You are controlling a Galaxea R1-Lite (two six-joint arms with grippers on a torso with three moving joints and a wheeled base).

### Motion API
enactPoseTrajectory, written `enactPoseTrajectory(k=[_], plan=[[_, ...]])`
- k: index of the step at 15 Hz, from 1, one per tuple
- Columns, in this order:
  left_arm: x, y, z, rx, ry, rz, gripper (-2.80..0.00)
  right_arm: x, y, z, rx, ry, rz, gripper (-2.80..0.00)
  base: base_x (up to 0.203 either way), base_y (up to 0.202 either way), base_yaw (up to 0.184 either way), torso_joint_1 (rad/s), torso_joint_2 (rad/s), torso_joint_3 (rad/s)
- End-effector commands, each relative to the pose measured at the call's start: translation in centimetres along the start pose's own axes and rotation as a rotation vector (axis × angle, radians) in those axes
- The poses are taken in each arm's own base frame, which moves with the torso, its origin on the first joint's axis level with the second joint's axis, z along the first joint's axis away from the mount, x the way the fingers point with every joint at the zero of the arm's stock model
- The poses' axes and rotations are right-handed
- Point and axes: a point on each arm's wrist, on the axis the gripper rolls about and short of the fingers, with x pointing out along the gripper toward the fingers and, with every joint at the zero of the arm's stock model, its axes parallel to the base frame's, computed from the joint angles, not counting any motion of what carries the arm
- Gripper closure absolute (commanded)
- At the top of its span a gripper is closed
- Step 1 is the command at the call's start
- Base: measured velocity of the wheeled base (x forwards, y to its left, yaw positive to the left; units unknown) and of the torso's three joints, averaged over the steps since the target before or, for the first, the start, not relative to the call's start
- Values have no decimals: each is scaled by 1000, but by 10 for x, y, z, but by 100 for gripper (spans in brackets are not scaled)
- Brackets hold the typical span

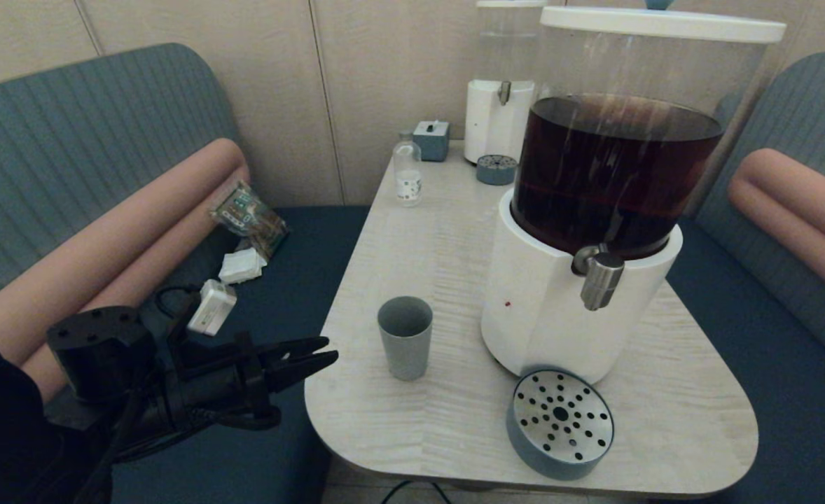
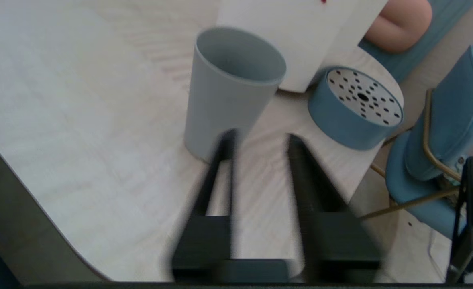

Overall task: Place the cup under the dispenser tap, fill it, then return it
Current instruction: Pick up the cup

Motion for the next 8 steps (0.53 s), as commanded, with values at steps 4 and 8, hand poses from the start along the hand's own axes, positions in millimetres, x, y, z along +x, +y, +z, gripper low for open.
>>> enactPoseTrajectory(k=[4,8], plan=[[-3,-1,-15,39,47,-25,-280,0,0,0,0,2,0,0,0,0,0,0,0,0],[0,10,-26,87,70,-65,-280,0,0,0,-1,2,0,0,0,0,0,0,0,0]])
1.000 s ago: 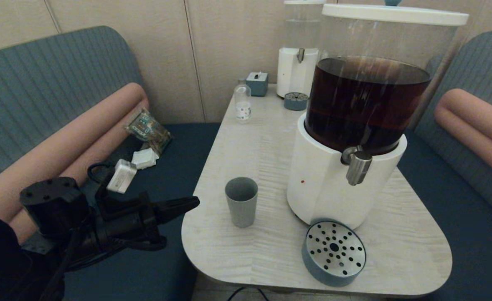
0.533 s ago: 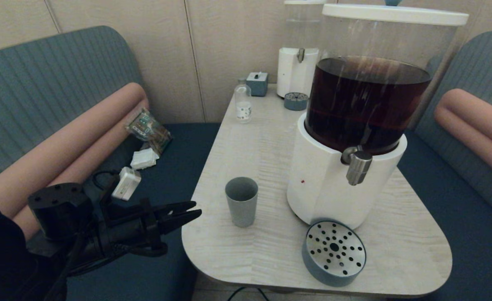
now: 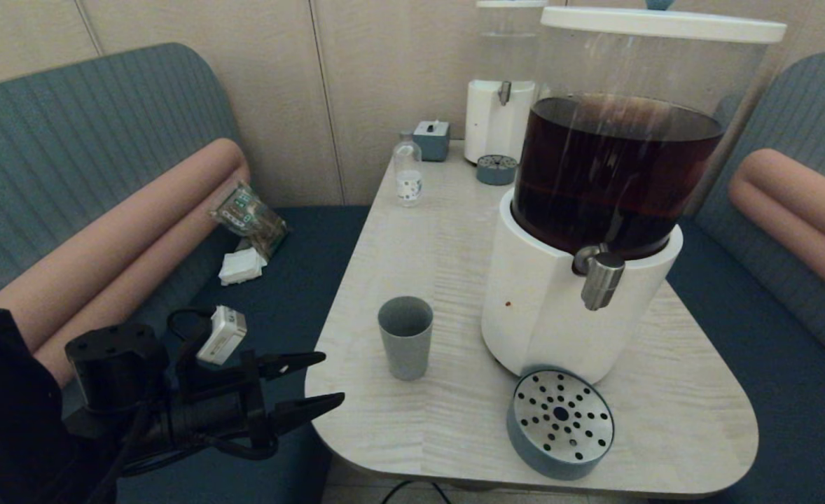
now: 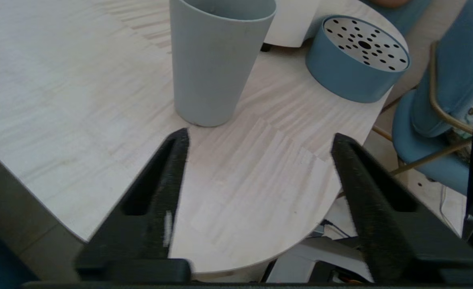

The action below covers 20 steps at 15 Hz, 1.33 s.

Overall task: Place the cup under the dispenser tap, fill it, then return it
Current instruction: Pick up the cup

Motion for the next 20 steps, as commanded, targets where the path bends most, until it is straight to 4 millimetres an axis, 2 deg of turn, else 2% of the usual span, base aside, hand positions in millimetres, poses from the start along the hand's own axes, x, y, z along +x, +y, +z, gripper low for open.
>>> enactPoseTrajectory(k=[1,6,13,17,20], plan=[[6,8,-4,-1,0,-16,-280,0,0,0,0,1,1,0,0,0,0,0,0,0],[28,17,-9,11,-5,-95,-280,0,0,0,0,-1,1,0,0,0,0,0,0,0],[67,45,-23,31,-20,-130,-280,0,0,0,0,-2,1,0,0,0,0,0,0,0],[83,58,-21,67,-51,-138,-280,0,0,0,0,0,1,0,0,0,0,0,0,0],[93,60,-18,82,-67,-151,-280,0,0,0,0,6,0,0,0,0,0,0,0,0]])
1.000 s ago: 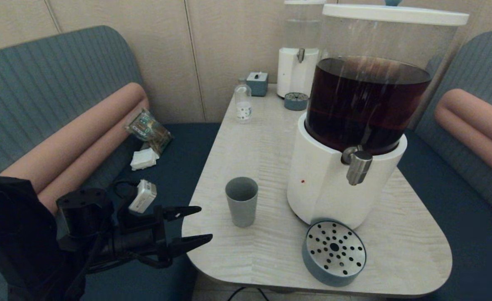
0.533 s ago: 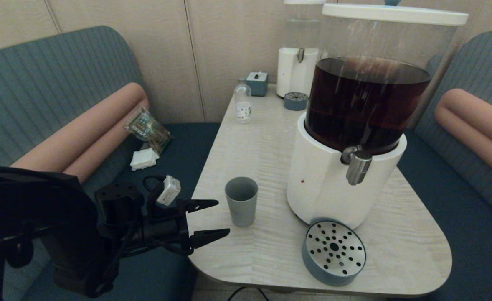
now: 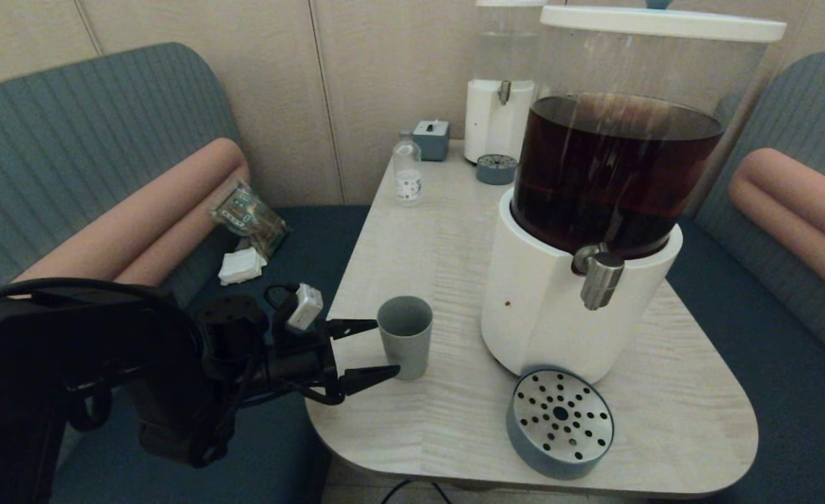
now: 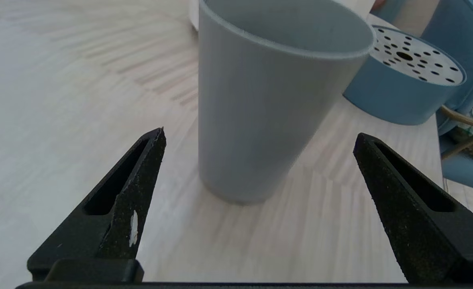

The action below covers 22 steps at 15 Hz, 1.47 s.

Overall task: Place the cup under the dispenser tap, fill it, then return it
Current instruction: Pick up the cup

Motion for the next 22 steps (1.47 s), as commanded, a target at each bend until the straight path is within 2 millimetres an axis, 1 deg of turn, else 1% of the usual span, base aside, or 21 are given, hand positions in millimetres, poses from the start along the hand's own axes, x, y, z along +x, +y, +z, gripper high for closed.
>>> enactPoseTrajectory(k=[1,4,6,8,15,19,20,22], plan=[[4,2,-2,8,-5,-11,-280,0,0,0,0,0,0,0,0,0,0,0,0,0],[14,0,-2,14,-10,-25,-280,0,0,0,0,-2,0,0,0,0,0,0,0,0],[24,-2,-1,15,-18,-24,-280,0,0,0,0,-2,0,0,0,0,0,0,0,0],[32,3,-2,23,-31,-23,-280,0,0,0,2,-2,0,0,0,0,0,0,0,0],[38,9,-10,17,-29,25,-280,0,0,0,2,0,0,0,0,0,0,0,0,0],[40,10,-9,25,-35,32,-280,0,0,0,2,0,0,0,0,0,0,0,0,0],[40,10,-9,25,-35,32,0,0,0,0,2,0,0,0,0,0,0,0,0,0],[40,10,-10,14,-33,30,0,0,0,0,2,0,0,0,0,0,0,0,0,0]])
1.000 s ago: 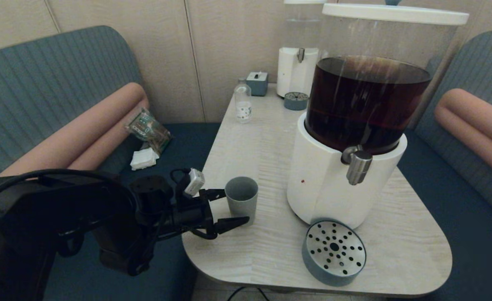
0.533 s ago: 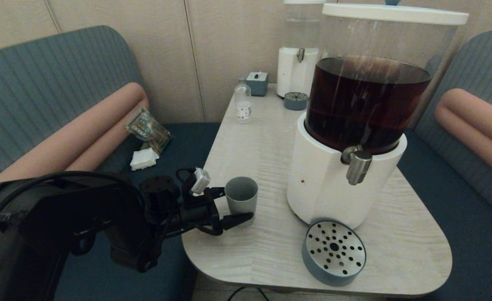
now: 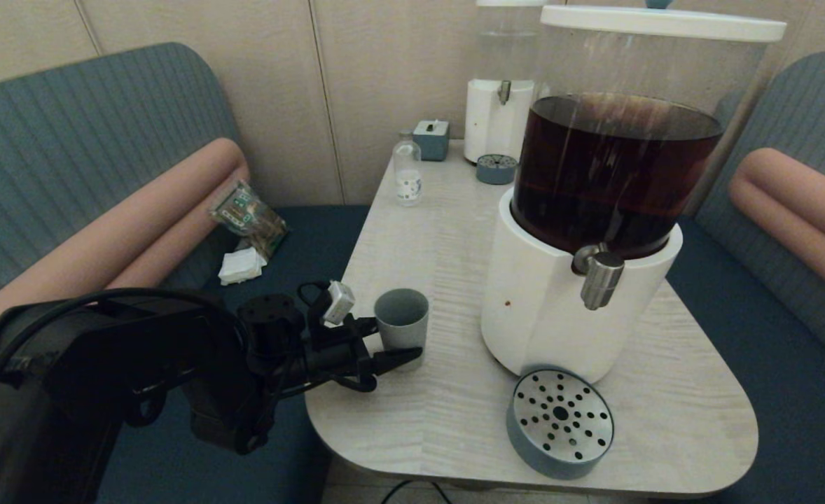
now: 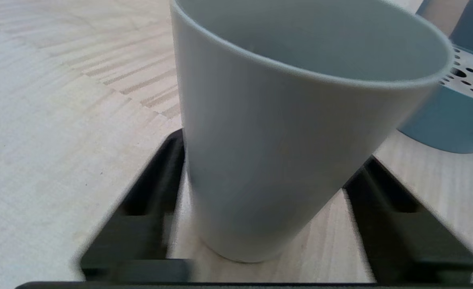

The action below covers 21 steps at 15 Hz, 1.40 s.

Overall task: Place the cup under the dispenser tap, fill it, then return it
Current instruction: Pick up the cup, then place it under the water dispenser

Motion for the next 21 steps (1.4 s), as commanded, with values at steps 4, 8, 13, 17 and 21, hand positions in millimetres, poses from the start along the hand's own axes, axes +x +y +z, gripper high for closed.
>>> enactPoseTrajectory(k=[4,8,13,17,21], plan=[[-1,-2,3,0,-4,-6,0,0,0,0,0,0,0,0,0,0,0,0,0,0],[-10,-15,14,-6,1,-10,0,0,0,0,0,-2,0,0,0,0,0,0,0,0],[-44,-63,65,27,-25,-29,0,0,0,0,0,0,0,0,0,0,0,0,0,0],[-77,-103,87,36,-32,-36,0,0,0,0,2,-5,1,0,0,0,0,0,0,0],[-90,-129,95,44,-36,-74,0,0,0,0,2,-3,1,0,0,0,0,0,0,0]])
